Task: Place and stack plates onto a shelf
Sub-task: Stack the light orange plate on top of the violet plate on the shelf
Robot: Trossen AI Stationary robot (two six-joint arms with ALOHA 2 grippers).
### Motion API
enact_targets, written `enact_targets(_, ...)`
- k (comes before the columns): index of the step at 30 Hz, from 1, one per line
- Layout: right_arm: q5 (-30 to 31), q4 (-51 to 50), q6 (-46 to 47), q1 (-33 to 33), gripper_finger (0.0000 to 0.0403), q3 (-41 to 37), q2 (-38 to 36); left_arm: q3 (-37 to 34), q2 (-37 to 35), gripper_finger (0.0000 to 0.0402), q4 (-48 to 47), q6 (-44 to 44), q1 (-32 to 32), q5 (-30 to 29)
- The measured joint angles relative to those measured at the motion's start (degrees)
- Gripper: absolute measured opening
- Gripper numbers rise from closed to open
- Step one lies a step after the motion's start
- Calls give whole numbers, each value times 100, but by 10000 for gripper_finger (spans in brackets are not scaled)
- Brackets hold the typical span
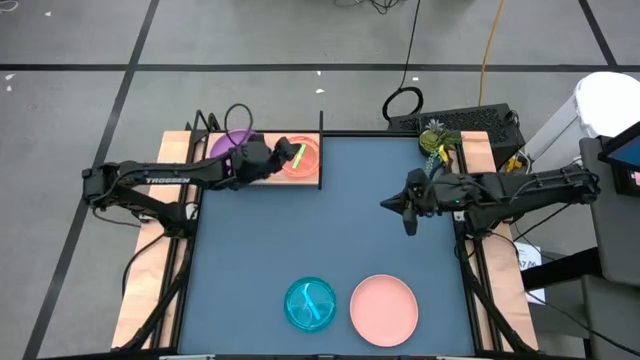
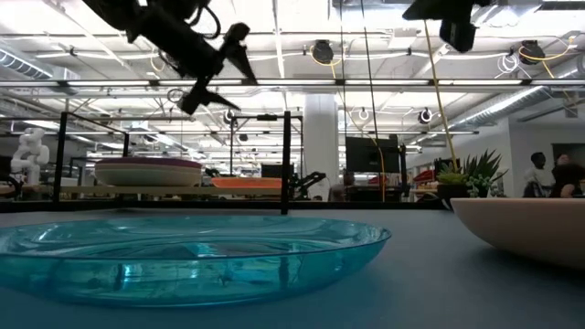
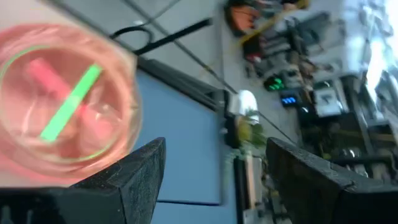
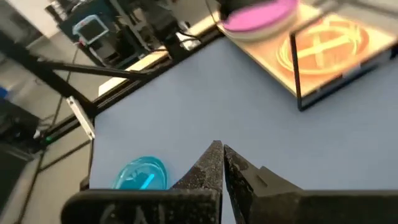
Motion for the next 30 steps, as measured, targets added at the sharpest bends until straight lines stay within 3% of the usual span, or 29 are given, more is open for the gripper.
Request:
enact_targets(7, -631, 133, 493, -169, 0, -65, 72, 11, -492, 280, -122, 1360, -19, 785)
enact_targets(10, -658, 139, 1090, -167, 0, -65, 49, 11, -596, 280, -158, 1860, -17, 1398)
enact_targets(17, -1369, 282, 2768, -66, 0, -37, 96, 9, -793, 280, -302, 2248, -178, 2788)
enact_targets(23, -1370, -262, 3148, 236, 0, 490, 386, 11, -1053, 280, -857, 2467, -633, 2879)
enact_targets(30, -1390, -1993, 3156, 680, 0, 1527, 1045, 9, -1187, 280, -1391, 2632, -1334, 2855)
